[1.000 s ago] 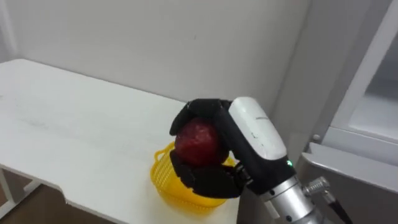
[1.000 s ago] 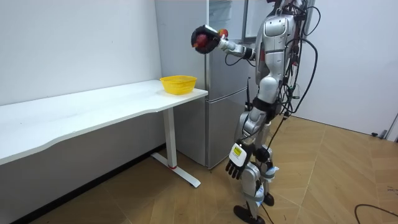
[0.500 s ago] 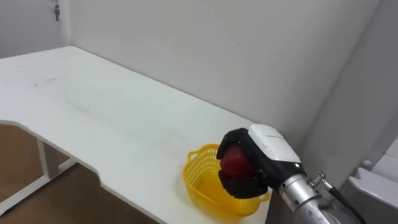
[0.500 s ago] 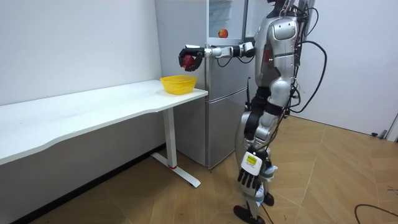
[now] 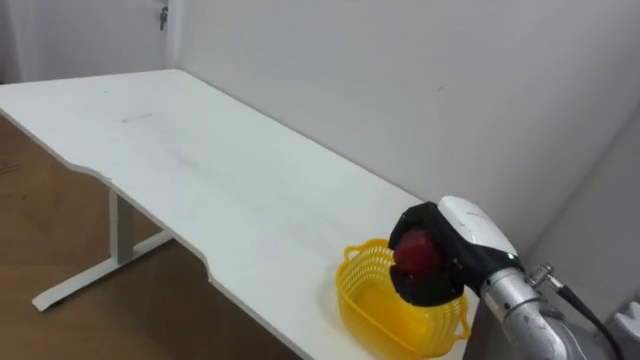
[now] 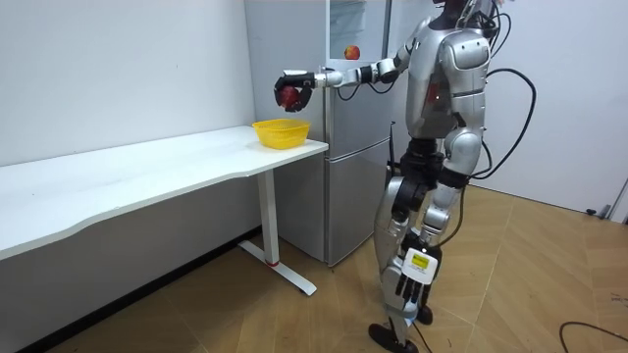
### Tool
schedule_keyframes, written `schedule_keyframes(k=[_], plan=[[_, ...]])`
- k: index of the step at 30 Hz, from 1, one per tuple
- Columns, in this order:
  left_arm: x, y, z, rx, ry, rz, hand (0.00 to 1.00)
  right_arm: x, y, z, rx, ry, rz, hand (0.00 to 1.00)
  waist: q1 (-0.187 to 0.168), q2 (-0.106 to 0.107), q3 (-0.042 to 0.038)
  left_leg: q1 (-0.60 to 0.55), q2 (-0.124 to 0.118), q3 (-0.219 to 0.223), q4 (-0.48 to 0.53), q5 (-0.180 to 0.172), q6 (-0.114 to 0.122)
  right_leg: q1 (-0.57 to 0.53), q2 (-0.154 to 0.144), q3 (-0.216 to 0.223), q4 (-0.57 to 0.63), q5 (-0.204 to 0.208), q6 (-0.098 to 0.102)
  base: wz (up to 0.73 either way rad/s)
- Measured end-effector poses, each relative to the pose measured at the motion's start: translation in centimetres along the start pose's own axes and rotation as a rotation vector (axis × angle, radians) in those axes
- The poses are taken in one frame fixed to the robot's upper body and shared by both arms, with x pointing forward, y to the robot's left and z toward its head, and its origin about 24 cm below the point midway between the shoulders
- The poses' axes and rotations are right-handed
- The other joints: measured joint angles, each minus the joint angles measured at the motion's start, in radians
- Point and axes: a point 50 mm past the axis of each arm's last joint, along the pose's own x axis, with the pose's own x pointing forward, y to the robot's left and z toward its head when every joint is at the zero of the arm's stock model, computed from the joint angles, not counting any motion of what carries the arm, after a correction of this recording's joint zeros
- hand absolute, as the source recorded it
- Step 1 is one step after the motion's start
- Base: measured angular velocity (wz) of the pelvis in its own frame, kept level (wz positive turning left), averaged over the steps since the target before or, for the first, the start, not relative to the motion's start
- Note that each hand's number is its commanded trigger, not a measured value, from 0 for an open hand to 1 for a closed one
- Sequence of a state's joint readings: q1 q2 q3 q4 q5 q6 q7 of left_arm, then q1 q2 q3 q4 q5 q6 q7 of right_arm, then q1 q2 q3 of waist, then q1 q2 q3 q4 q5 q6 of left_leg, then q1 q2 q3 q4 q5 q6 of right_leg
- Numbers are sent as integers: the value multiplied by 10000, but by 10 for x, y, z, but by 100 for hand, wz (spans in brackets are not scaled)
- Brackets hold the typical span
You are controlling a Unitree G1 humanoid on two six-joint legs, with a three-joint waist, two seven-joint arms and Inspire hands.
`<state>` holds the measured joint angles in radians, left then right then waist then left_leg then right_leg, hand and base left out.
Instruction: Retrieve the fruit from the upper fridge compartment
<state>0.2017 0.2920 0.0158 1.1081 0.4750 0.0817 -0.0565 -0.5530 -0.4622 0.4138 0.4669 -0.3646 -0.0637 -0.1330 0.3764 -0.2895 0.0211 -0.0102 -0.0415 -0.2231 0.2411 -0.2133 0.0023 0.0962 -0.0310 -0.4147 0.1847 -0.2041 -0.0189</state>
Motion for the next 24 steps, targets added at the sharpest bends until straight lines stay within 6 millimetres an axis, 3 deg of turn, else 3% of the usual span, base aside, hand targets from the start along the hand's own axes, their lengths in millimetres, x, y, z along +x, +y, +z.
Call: schedule_keyframes(k=[3,4,5,15,24], plan=[[0,0,-1,-7,47,-40,0,1,1,-6,-42,293,69,100,104,22,20,-68,-18,-18,8,1,2,-6,-7,-16,1,0,0,1],[0,0,-1,-6,64,-33,0,1,1,-9,-62,414,100,75,125,6,8,-74,-23,-25,9,2,3,-6,-10,-18,2,0,0,0],[0,1,-1,-4,89,-20,0,1,2,-11,-29,519,135,0,175,32,30,-75,-25,-27,10,2,4,-9,-13,-19,2,0,0,0],[-1,6,5,-10,-169,222,0,-1,5,-19,-122,1047,300,0,451,-12,69,-323,-44,-39,215,3,6,-223,-18,-56,12,1,-1,0],[-1,9,5,-197,-32,459,0,-6,12,-41,80,2172,599,0,447,75,141,-374,-50,-70,272,1,4,-242,-14,-90,13,2,-3,0]])
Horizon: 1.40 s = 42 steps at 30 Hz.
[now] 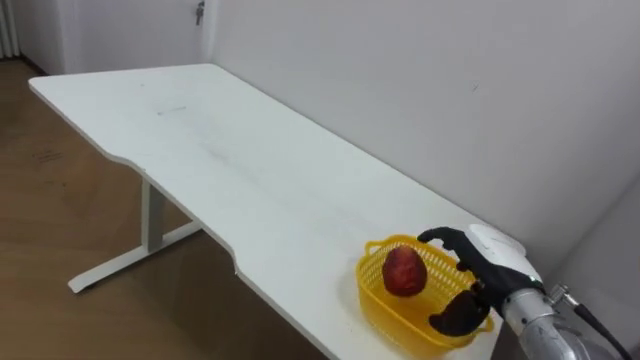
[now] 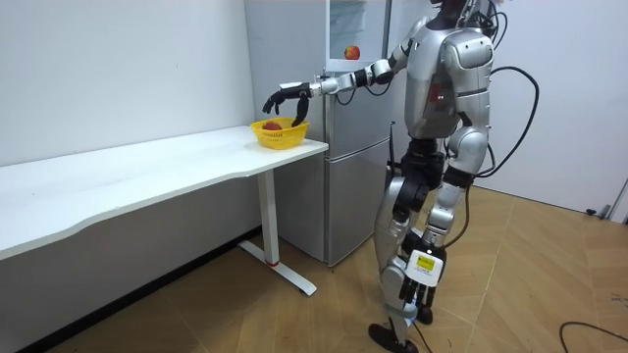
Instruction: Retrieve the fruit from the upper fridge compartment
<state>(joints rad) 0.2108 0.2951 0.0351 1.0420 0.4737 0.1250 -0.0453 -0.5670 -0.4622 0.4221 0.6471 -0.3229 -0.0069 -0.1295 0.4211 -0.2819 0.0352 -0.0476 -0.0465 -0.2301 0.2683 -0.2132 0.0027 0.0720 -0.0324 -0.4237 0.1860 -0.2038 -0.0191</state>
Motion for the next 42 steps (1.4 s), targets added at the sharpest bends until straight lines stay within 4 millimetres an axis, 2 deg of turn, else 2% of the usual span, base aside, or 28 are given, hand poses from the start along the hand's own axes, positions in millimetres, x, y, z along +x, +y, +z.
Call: schedule_keyframes(k=[2,7,15,19,22,23,27,33,37,42], plan=[[0,-1,-1,27,37,33,0,-1,4,-11,-72,508,171,0,11,-1,-1,25,-5,0,-2,0,0,33,-3,-2,0,1,-1,0],[0,-2,-5,14,166,62,0,-2,6,-20,-141,902,280,0,-34,19,15,35,-1,0,-59,-2,0,83,-1,-9,-7,0,-1,0],[0,-3,-3,-19,123,-125,0,-2,6,-19,-173,859,271,0,-45,16,-3,81,3,48,-58,-1,1,71,-5,70,-9,0,-1,0],[0,-5,-2,-36,48,-153,0,-2,6,-19,-184,855,320,0,-52,94,4,136,2,55,-5,-1,2,113,-7,76,-12,0,-1,0],[0,-5,-2,-40,31,-154,0,-2,6,-19,-170,856,374,0,-69,187,-8,226,10,65,-85,-1,2,176,-6,77,-10,0,0,0],[0,-5,-1,-40,20,-148,0,-2,6,-19,-151,855,382,0,-77,177,-36,230,12,65,-134,-1,2,178,-5,77,-8,0,0,0],[0,-5,-2,-32,31,-142,0,-2,7,-19,58,832,497,0,-146,221,-50,257,9,63,-127,-1,2,254,-7,81,-9,0,0,0],[-1,-5,-2,-14,19,15,0,-1,5,-10,431,398,464,0,-337,243,-59,264,8,57,-111,-1,2,271,-4,87,-14,0,0,0],[0,-4,0,-34,-15,101,0,0,-1,-1,775,5,122,0,-447,360,-136,277,6,65,-114,0,2,282,-2,95,-23,0,-1,0],[-1,-6,-2,-57,24,199,0,1,-7,11,1235,-475,-324,0,-584,499,-143,543,26,110,-146,1,4,438,0,135,-29,0,0,-1]])
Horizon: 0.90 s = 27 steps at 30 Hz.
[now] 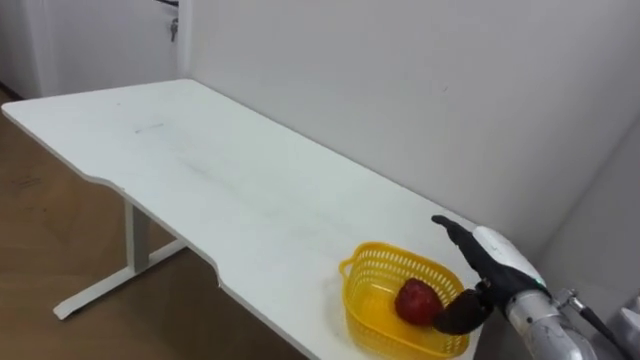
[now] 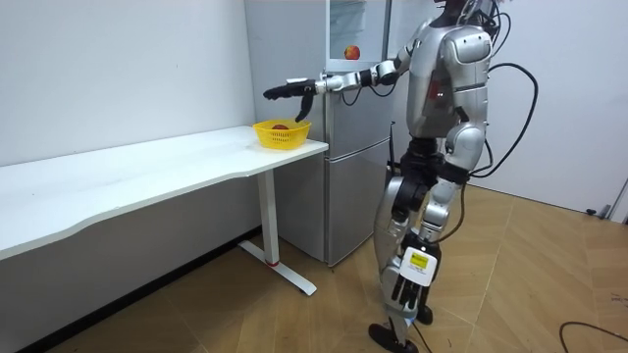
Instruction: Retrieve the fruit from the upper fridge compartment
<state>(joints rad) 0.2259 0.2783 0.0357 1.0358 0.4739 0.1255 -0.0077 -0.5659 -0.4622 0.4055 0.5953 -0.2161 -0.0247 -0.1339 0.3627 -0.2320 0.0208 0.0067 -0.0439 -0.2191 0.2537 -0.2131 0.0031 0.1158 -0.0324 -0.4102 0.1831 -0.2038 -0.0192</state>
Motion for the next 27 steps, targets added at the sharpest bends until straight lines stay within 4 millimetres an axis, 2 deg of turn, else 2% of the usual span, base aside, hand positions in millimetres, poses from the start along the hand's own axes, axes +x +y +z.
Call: schedule_keyframes(k=[4,8,12,16,21,22,23,27], plan=[[-2,-9,-2,-255,6,-150,0,1,-15,27,539,-1122,-619,0,-264,135,-11,46,3,76,12,0,1,28,-8,110,0,0,0,-7],[-2,-11,-3,-244,14,-203,0,-2,-33,52,1267,-2261,-1412,0,-409,286,-59,110,26,194,-38,-1,2,60,3,245,-1,1,0,-8],[-3,-13,-6,-185,83,-201,0,-5,-40,59,1614,-2661,-1780,0,-522,318,-85,349,61,379,-171,2,7,148,14,450,21,2,-3,-14],[-4,-16,-13,-166,239,-250,0,-24,-49,75,2089,-3696,-2458,0,-812,423,-127,367,138,689,-170,-38,56,124,43,615,39,18,-22,-19],[-6,-24,-18,-230,313,-415,0,-42,-73,102,2557,-5187,-3860,0,-1195,792,-180,746,198,1127,-284,-37,66,180,87,1192,51,42,-60,-30],[-6,-25,-18,-321,267,-426,0,-49,-79,108,2790,-5646,-4253,0,-1318,866,-160,853,213,1224,-347,-37,68,239,97,1304,54,42,-59,-29],[-6,-26,-18,-344,205,-444,0,-57,-84,111,2911,-6021,-4625,0,-1394,916,-174,944,239,1343,-446,-38,70,260,110,1352,54,42,-59,-23],[-6,-28,-13,-417,-64,-479,0,-84,-98,115,3022,-6862,-5935,0,-1807,926,-184,1004,308,1508,-505,-49,75,231,161,1513,58,56,-81,-15]])
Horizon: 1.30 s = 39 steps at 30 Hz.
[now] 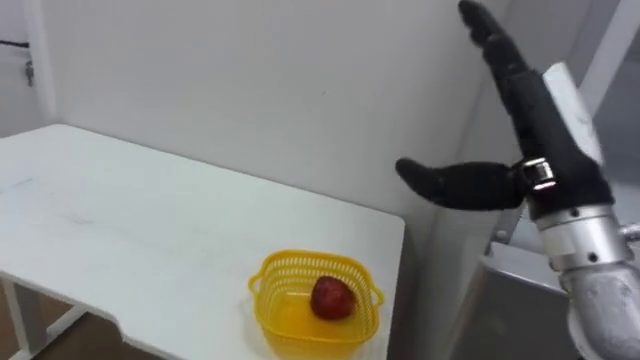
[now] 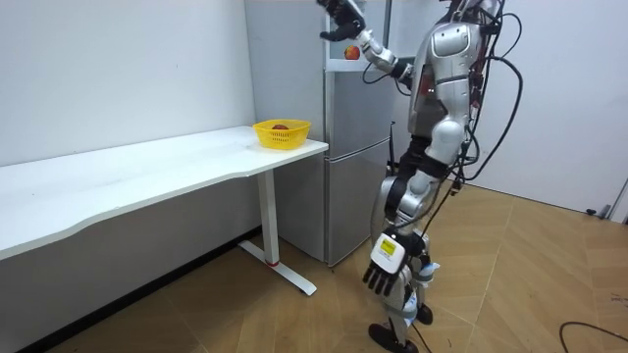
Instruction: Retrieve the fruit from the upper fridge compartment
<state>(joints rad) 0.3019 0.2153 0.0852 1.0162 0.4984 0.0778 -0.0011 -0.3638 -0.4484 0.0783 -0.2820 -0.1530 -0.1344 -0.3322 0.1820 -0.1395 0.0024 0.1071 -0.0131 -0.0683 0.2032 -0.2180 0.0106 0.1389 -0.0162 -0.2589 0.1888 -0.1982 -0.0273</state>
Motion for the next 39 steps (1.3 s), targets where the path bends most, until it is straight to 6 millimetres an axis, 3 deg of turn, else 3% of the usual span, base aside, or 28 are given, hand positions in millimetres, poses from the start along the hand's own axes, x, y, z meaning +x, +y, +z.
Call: schedule_keyframes(k=[4,6,8,13,18,23,28,37,39], plan=[[0,-3,-1,-63,-61,-63,0,-8,-16,15,-79,-606,-828,0,-368,151,-5,216,155,486,-53,-87,-28,-9,93,413,14,38,-55,-34],[0,-4,-5,-88,56,-34,0,-10,-21,21,-243,-886,-1065,0,-573,256,-45,297,198,701,-167,-104,-42,-54,187,650,9,62,-86,-39],[0,-5,-6,-133,87,-66,0,-9,-29,28,-569,-1426,-1538,0,-946,393,-36,423,233,925,-227,-103,-42,-65,224,825,23,72,-94,-27],[1,-5,-5,-207,176,66,0,-16,-38,26,-707,-1335,-1979,0,-1365,548,-35,711,295,1327,-412,-107,-40,-31,303,1227,68,74,-95,-24],[2,-5,1,-74,2,241,0,-18,-49,25,-1374,-1376,-2457,0,-1759,605,-38,754,344,1503,-416,-150,-57,-102,357,1360,157,74,-96,-13],[3,-4,5,18,-201,357,0,-18,-63,26,-1675,-1462,-3205,0,-1945,651,-40,761,370,1656,-424,-164,-72,-176,393,1498,162,84,-112,-9],[2,-7,3,94,-178,315,0,-19,-63,23,-1555,-1329,-3263,0,-2026,675,-34,781,379,1721,-422,-168,-73,-183,406,1563,163,85,-115,-4],[1,-10,-2,87,-63,38,0,-24,-71,-18,-1611,548,-3331,0,-1809,538,-45,774,352,1618,-399,-167,-71,-172,375,1489,134,81,-112,1],[1,-9,0,83,-96,61,0,-26,-76,-28,-1885,1087,-3385,0,-1753,458,-8,755,345,1565,-369,-166,-71,-173,366,1448,131,80,-112,10]])
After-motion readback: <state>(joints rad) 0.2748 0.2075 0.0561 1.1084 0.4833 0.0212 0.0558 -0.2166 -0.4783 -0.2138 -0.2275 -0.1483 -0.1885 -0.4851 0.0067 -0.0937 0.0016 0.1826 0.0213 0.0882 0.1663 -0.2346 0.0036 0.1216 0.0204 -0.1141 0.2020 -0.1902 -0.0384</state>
